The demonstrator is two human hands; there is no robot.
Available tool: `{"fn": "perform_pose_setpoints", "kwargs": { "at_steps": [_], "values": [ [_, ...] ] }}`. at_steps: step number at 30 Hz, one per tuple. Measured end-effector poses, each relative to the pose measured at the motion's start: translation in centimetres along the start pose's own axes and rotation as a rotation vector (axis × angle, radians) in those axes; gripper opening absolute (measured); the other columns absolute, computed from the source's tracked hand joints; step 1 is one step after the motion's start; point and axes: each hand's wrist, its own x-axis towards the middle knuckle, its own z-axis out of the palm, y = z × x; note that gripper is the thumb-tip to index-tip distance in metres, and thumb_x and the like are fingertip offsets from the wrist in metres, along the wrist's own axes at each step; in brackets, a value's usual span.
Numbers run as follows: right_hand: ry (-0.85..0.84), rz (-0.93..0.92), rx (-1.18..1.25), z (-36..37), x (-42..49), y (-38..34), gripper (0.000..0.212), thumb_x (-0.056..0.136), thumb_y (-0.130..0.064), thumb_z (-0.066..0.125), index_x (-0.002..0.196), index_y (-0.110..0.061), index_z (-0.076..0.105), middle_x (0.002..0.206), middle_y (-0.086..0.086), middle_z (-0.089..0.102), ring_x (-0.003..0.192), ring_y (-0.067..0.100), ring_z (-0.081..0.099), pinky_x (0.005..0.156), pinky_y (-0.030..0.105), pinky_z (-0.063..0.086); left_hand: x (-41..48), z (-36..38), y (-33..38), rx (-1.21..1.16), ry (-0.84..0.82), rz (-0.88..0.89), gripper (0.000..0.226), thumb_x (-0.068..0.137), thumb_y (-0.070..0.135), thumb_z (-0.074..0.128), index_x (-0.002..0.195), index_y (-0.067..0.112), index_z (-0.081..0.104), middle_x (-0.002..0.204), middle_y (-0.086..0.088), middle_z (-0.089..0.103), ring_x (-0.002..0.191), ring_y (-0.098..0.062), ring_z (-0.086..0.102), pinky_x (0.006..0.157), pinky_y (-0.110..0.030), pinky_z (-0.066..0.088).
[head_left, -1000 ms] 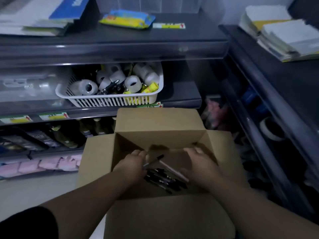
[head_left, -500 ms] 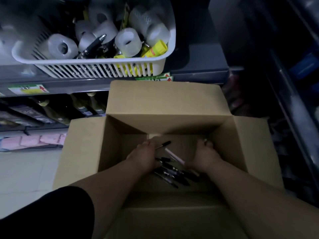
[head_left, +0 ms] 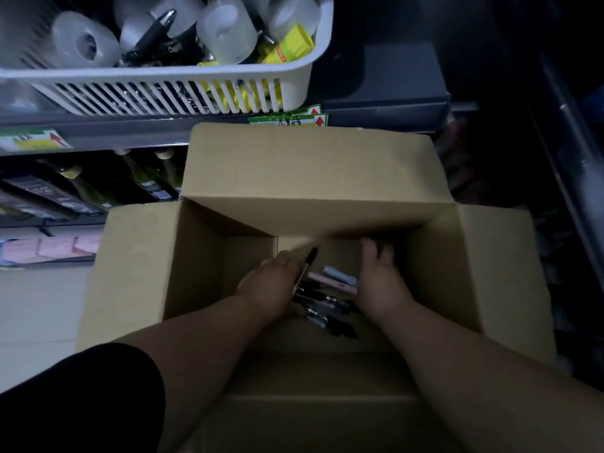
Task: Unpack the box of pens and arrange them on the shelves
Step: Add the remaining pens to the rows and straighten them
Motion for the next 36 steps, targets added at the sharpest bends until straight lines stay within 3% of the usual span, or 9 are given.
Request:
{"fn": "perform_pose_setpoints", "kwargs": {
  "at_steps": [4,7,10,13,16,18,26,31,36],
  "values": [
    [-0.116,-0.004,-0.158,-1.0,0.0,0.0,0.041,0.09,-0.013,0.062,0.127,-0.009,0.044,0.124,0.016,0.057,0.11,0.03,0.059,0.078,0.032,0.046,-0.2,-0.4,-0.6,0.054,-0.099,-0.028,0.058,0.079,0.041,0.071,0.128,0.022,0.047,0.133,-0.004,0.048,0.118,-0.025,0.051,0.088,-0.035,0.043],
    [-0.195,0.026,-0.217,-1.7,-0.1,-0.2,0.044,0.093,-0.016,0.056,0.135,-0.013,0.047,0.128,0.013,0.057,0.114,0.028,0.057,0.084,0.031,0.047,-0.4,-0.5,-0.8,0.091,-0.145,-0.034,0.045,0.084,0.039,0.066,0.124,0.023,0.051,0.128,-0.004,0.055,0.116,-0.024,0.054,0.085,-0.033,0.043],
    [-0.208,0.124,-0.079,-1.8,-0.1,-0.1,0.039,0.092,-0.018,0.059,0.129,-0.01,0.05,0.127,0.011,0.057,0.111,0.026,0.058,0.076,0.027,0.044,-0.6,-0.7,-0.5,0.071,-0.129,-0.031,0.043,0.086,0.039,0.064,0.123,0.023,0.051,0.129,-0.004,0.054,0.116,-0.024,0.053,0.087,-0.033,0.042],
    [-0.221,0.168,0.06,-2.1,0.1,0.0,0.039,0.09,-0.019,0.061,0.127,-0.009,0.052,0.124,0.012,0.058,0.108,0.027,0.059,0.076,0.026,0.045,-0.8,-0.4,0.2,-0.017,-0.072,0.038,0.072,0.075,0.048,0.073,0.134,0.021,0.041,0.136,-0.003,0.042,0.124,-0.023,0.043,0.096,-0.034,0.04],
    [-0.198,0.193,0.157,-2.6,0.2,-0.1,0.035,0.089,-0.017,0.059,0.122,-0.009,0.055,0.117,0.013,0.059,0.093,0.026,0.058,0.063,0.026,0.045,-1.1,0.3,0.8,0.052,-0.072,0.147,0.111,0.066,0.048,0.08,0.149,0.017,0.014,0.15,-0.004,0.023,0.137,-0.024,0.024,0.111,-0.038,0.029],
    [-0.202,0.202,0.168,-2.7,0.1,-0.1,0.034,0.089,-0.017,0.059,0.122,-0.008,0.056,0.116,0.013,0.059,0.09,0.026,0.057,0.06,0.026,0.043,-1.1,0.7,1.1,0.155,-0.055,0.204,0.116,0.069,0.045,0.078,0.151,0.015,0.003,0.153,-0.003,0.015,0.139,-0.026,0.018,0.114,-0.04,0.023],
    [-0.188,0.191,0.21,-2.9,-0.5,-0.1,0.048,0.084,-0.018,0.069,0.129,-0.008,0.056,0.123,0.013,0.061,0.11,0.029,0.06,0.092,0.035,0.051,0.6,0.8,0.7,0.243,0.025,0.238,0.057,0.091,0.033,0.053,0.14,0.013,0.032,0.136,-0.011,0.04,0.124,-0.027,0.039,0.096,-0.037,0.041],
    [-0.181,0.199,0.299,-3.6,-0.8,-0.3,0.05,0.081,-0.02,0.074,0.127,-0.009,0.057,0.121,0.012,0.061,0.109,0.027,0.06,0.095,0.04,0.051,0.9,0.5,1.0,0.216,-0.022,0.189,0.035,0.097,0.021,0.042,0.13,0.011,0.039,0.13,-0.014,0.045,0.118,-0.029,0.045,0.091,-0.039,0.044],
    [-0.19,0.208,0.327,-4.3,-1.2,-0.3,0.051,0.083,-0.02,0.073,0.129,-0.01,0.054,0.123,0.011,0.06,0.11,0.026,0.059,0.095,0.04,0.051,0.8,-0.3,1.1,0.246,-0.03,0.18,0.033,0.097,0.014,0.038,0.13,0.006,0.04,0.131,-0.016,0.047,0.117,-0.031,0.05,0.091,-0.034,0.041]
  ]
}}
